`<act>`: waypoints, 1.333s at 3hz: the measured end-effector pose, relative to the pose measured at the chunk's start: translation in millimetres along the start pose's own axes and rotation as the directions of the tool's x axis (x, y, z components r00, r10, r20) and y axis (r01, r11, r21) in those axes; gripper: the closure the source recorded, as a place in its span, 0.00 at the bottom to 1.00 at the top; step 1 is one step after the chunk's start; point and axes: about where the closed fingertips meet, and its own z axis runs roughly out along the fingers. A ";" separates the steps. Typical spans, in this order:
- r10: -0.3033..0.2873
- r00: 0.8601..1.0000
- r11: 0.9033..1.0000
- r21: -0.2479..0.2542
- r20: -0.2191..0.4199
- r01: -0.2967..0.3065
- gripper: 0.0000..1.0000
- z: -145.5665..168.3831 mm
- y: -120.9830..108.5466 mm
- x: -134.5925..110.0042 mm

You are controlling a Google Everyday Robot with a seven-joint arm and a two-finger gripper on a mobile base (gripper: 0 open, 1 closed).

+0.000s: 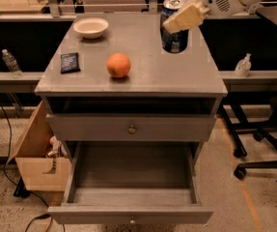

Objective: Place pepsi can into middle drawer

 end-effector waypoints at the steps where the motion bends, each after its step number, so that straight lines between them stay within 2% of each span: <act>1: -0.024 0.999 0.997 -0.078 -0.035 0.022 1.00 -9.5 38.6 13.5; 2: -0.046 0.997 0.988 -0.149 -0.060 0.036 1.00 -14.5 82.1 36.1; 3: -0.056 0.996 0.981 -0.189 -0.069 0.042 1.00 -2.7 111.9 71.8; 4: -0.046 0.995 0.981 -0.194 -0.092 0.027 1.00 29.1 133.3 120.1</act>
Offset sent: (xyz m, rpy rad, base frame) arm -0.1308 0.0080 -0.0860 -0.0928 0.1670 0.1832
